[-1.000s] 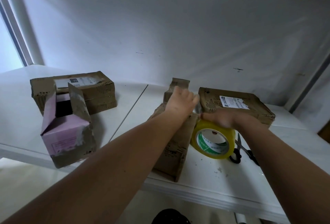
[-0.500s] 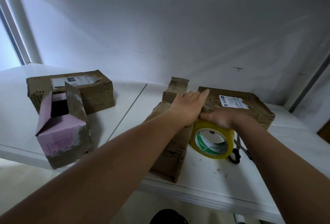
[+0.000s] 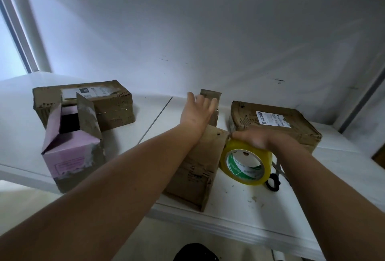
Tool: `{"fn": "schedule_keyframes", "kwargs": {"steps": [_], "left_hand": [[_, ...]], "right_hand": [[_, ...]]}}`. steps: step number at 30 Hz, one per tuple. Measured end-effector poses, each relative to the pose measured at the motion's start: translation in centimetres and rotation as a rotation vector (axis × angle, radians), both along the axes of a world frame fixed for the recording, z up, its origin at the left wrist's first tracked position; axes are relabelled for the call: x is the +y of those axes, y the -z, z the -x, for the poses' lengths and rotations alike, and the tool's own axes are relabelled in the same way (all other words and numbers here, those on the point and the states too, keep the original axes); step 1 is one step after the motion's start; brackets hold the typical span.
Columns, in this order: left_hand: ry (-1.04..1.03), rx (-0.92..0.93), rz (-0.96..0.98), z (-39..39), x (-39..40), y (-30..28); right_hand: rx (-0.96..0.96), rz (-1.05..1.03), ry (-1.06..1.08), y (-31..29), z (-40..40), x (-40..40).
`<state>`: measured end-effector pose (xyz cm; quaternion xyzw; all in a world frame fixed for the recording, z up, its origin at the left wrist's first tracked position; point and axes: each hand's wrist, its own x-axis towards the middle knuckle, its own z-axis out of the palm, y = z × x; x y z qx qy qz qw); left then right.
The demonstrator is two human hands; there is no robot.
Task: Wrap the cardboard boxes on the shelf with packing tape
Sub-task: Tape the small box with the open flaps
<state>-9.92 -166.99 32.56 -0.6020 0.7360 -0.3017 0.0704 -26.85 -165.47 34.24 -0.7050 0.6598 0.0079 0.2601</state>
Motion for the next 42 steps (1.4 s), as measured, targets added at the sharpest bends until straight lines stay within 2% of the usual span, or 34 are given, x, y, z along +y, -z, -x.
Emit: {"fn": "schedule_keyframes", "kwargs": {"steps": [7,13,19,22,24,26,29,30,32,36,39,42], "left_hand": [[0.247,0.285,-0.068,5.4,1.1,-0.5],[0.241,0.579,-0.070,4.4,1.2,0.2],[0.193,0.590,-0.029,0.2,0.4,1.2],[0.114,0.500,-0.022,-2.8,0.2,0.9],[-0.005,0.593,-0.064,-4.3,0.6,0.8],[-0.201,0.840,-0.228,-5.3,1.1,0.4],[-0.498,1.178,-0.808,-5.8,1.6,-1.0],[-0.549,1.249,-0.951,-5.9,1.8,-1.5],[-0.532,1.330,-1.050,-5.7,1.8,-2.1],[-0.504,1.421,-1.045,-6.1,1.9,-2.2],[-0.498,1.538,-0.953,-6.1,2.7,-1.9],[-0.379,1.403,-0.712,-4.9,3.9,-1.0]], "right_hand": [[-0.040,0.014,-0.017,0.3,0.2,-0.2],[-0.036,0.025,0.020,0.5,0.2,-0.4],[-0.034,0.015,0.024,0.2,0.1,0.3],[-0.025,-0.001,0.029,0.2,0.0,0.3],[-0.014,-0.005,0.016,0.2,0.0,0.2],[-0.012,0.002,-0.006,0.2,0.1,0.1],[-0.024,0.005,-0.007,0.1,0.0,-0.1],[-0.029,0.007,0.000,0.1,0.0,0.0],[-0.036,0.007,0.013,0.2,0.2,0.0],[-0.078,0.014,0.039,0.4,0.3,0.1],[-0.090,0.011,0.041,0.3,0.1,0.2],[-0.101,0.008,0.051,0.3,-0.1,0.4]]}}
